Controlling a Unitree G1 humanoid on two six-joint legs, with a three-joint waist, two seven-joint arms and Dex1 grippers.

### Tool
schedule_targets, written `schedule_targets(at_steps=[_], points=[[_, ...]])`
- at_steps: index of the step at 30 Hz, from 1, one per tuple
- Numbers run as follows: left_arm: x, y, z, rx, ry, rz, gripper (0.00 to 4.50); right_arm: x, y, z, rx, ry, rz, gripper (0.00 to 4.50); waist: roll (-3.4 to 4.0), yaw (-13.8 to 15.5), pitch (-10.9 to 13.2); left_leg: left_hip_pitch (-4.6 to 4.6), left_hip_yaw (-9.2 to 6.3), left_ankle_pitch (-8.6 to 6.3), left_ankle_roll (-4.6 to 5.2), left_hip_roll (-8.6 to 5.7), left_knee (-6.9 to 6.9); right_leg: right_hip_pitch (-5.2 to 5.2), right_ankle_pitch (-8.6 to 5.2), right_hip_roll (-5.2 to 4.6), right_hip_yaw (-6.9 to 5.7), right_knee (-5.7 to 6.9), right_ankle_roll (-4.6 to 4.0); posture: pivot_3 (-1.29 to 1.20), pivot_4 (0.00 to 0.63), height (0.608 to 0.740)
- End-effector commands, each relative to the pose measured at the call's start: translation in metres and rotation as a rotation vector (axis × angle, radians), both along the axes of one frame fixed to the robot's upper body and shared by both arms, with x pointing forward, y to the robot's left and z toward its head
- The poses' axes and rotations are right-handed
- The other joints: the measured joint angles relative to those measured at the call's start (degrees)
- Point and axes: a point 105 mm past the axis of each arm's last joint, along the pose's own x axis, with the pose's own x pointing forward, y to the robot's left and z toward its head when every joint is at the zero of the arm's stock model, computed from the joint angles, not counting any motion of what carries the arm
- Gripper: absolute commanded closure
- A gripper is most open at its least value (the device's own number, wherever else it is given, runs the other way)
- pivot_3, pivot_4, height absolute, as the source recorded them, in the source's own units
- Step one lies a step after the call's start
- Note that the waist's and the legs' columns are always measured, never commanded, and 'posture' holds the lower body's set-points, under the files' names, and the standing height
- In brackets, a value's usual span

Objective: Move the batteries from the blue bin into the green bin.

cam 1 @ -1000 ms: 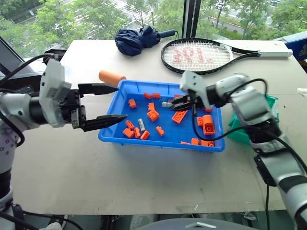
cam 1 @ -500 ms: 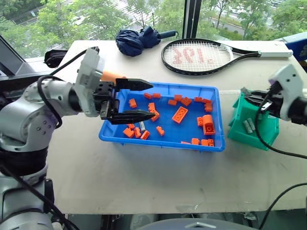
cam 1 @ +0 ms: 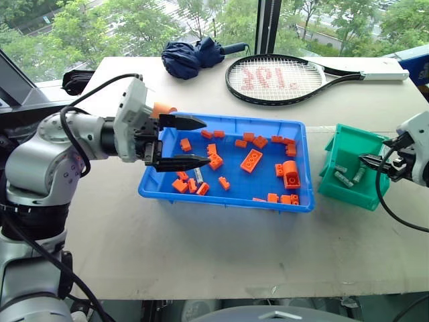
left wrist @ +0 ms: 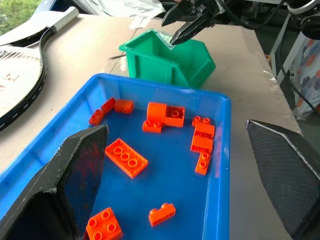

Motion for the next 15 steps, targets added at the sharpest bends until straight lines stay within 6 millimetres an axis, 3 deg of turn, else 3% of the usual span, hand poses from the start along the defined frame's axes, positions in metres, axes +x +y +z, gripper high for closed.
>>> schedule_targets(at_steps=[1,4,6,10,15], points=[[0.011,0.027,-0.002,0.083,-0.058,0.061,0.00,-0.004,0.058,0.029,0.079,-0.187,0.248,1.45,0.00,-0.3,0.0,0.01,0.00,0.00,0.01,0.02,0.00,0.00,0.00,0.03,0.00,0.01,0.00,0.00,0.150,0.740],[0.016,0.044,-0.015,0.171,-0.040,0.075,0.00,-0.015,0.102,0.024,0.188,-0.186,0.401,1.45,0.01,-0.4,0.0,0.03,-0.03,0.00,0.00,0.12,-0.01,0.01,0.00,0.19,0.01,0.01,-0.01,0.00,0.150,0.740],[0.019,0.053,-0.024,0.246,-0.036,0.068,0.00,-0.022,0.119,0.017,0.205,-0.149,0.468,1.45,0.03,-0.1,0.0,0.00,-0.06,0.01,-0.02,0.16,-0.01,0.00,-0.01,0.20,-0.01,-0.02,-0.02,0.00,0.150,0.740],[0.029,0.055,-0.035,0.347,-0.031,0.022,0.00,-0.028,0.133,0.013,0.217,-0.110,0.541,1.45,-0.04,0.7,0.0,-0.11,-0.11,0.03,-0.05,0.03,0.11,0.02,0.00,0.08,-0.11,-0.08,-0.01,0.00,0.150,0.740],[0.043,0.038,-0.055,0.472,-0.050,-0.104,0.00,-0.041,0.142,0.007,0.191,-0.080,0.669,1.45,-0.05,0.8,0.0,-0.07,-0.14,-0.01,0.03,-0.13,0.17,0.11,0.00,0.06,-0.14,-0.04,0.00,0.00,0.150,0.740]])
